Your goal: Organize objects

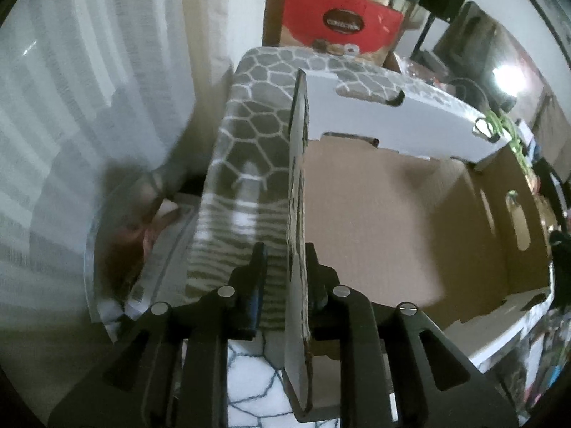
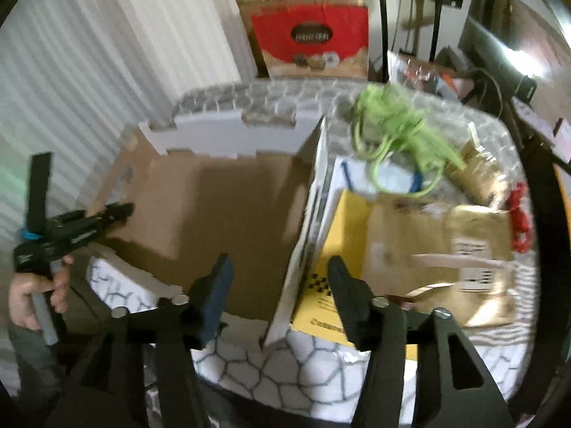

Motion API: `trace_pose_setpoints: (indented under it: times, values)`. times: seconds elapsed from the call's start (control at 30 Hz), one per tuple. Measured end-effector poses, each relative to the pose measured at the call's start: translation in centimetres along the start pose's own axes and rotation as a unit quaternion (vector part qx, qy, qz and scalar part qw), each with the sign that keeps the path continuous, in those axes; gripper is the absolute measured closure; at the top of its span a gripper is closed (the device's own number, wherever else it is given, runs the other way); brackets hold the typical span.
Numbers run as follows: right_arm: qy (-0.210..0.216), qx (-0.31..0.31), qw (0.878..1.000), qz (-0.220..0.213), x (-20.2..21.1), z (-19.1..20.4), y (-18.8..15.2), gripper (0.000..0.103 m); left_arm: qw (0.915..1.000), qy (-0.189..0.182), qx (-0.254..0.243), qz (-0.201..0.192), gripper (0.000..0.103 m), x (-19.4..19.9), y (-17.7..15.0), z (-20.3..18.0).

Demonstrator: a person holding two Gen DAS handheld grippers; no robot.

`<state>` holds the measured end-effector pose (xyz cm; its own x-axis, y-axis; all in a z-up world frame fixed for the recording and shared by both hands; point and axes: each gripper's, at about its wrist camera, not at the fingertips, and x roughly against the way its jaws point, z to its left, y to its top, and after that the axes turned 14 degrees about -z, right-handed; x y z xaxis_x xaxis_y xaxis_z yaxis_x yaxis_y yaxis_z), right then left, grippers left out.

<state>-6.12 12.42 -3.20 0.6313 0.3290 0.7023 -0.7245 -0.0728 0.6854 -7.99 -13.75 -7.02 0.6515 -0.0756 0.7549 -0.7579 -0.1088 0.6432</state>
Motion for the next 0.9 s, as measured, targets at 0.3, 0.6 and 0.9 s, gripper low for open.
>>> trace_pose_setpoints:
  times: [0.3, 0.6, 0.9]
  values:
    - [-0.104, -0.042, 0.993, -0.041, 4.5, -7.4, 1.5, 0.042, 1.0000, 0.006, 0.008, -0.001, 0.082, -0.5, -0.2, -0.5]
    - [-0.173, -0.064, 0.983, -0.010, 3.1, -13.8, -0.2, 0.042, 0.9999, 0.010, 0.001, 0.000, 0.082, -0.6, -0.3, -0.9]
    - [-0.151, -0.070, 0.986, -0.014, 1.6, -13.8, -1.1, 0.044, 0.9999, 0.014, 0.000, 0.001, 0.078, -0.6, -0.4, -1.0]
